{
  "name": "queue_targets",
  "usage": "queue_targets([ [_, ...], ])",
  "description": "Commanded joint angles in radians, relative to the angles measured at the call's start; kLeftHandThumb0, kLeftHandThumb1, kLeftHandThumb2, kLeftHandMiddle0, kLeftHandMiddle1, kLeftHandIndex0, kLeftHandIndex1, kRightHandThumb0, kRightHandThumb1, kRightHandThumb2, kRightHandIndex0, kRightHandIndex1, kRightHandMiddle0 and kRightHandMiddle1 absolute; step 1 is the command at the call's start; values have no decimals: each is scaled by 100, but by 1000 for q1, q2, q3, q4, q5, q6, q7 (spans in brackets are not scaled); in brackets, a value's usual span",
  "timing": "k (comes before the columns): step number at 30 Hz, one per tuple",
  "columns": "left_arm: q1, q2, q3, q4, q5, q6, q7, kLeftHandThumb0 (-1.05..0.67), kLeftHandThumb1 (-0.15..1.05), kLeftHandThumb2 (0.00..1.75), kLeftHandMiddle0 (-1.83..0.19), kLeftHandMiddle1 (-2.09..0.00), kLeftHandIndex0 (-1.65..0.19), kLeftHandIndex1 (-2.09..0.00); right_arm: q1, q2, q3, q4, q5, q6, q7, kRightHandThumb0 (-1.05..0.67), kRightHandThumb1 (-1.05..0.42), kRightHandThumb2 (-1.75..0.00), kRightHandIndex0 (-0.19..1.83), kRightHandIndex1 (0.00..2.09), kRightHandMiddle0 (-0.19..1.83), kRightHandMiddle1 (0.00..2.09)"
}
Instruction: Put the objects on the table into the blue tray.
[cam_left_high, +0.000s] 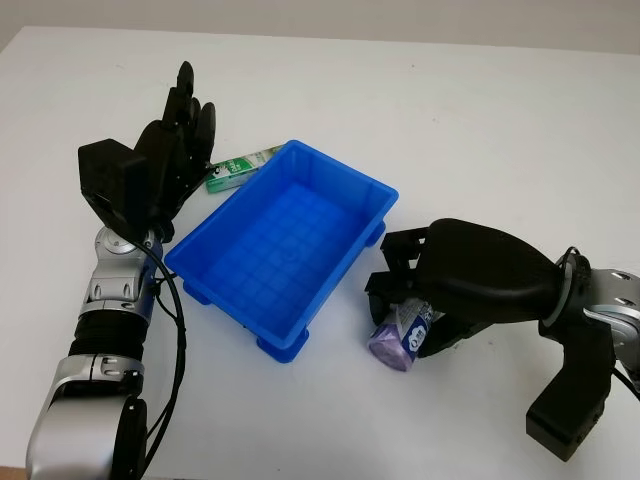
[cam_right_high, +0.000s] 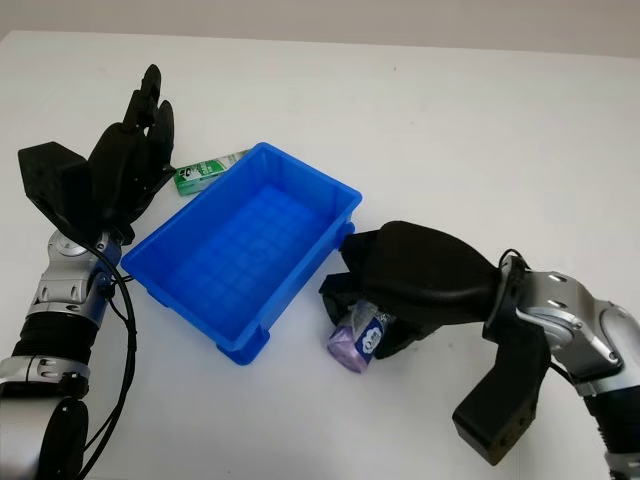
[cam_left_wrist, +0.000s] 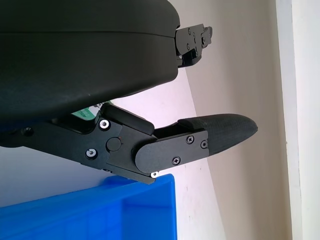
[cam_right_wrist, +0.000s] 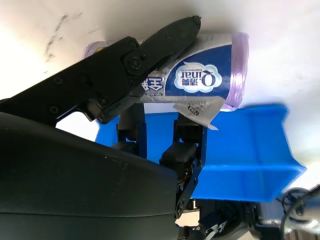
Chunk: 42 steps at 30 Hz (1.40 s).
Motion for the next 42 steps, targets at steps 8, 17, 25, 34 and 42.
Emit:
queue_targets([
  [8,-8,8,5,-1,10,-2,1,-81,105,67,19,0,19,0,-59,67,-94,-278,426,396,108,-40,-105,-24,130,209,109,209],
  [17,-3,-2,6,-6,6,5,7,-82,105,65,19,0,19,0,-274,195,-189,-140,207,316,-144,-34,-105,-16,139,209,119,209],
  [25,1,-12,3,-4,12,-9,23,-82,105,65,19,0,19,0,-474,322,-134,289,-131,20,-537,-40,-102,-10,143,209,132,209],
  [34,10,-24,1,-3,15,-21,33,-83,105,65,19,0,19,0,-650,361,46,716,-393,-82,-820,-47,-105,-20,121,209,96,209],
  [42,13,-26,4,-5,9,-38,30,-82,105,66,19,0,19,0,-749,368,205,932,-459,-131,-823,-56,-105,-14,73,209,53,209],
])
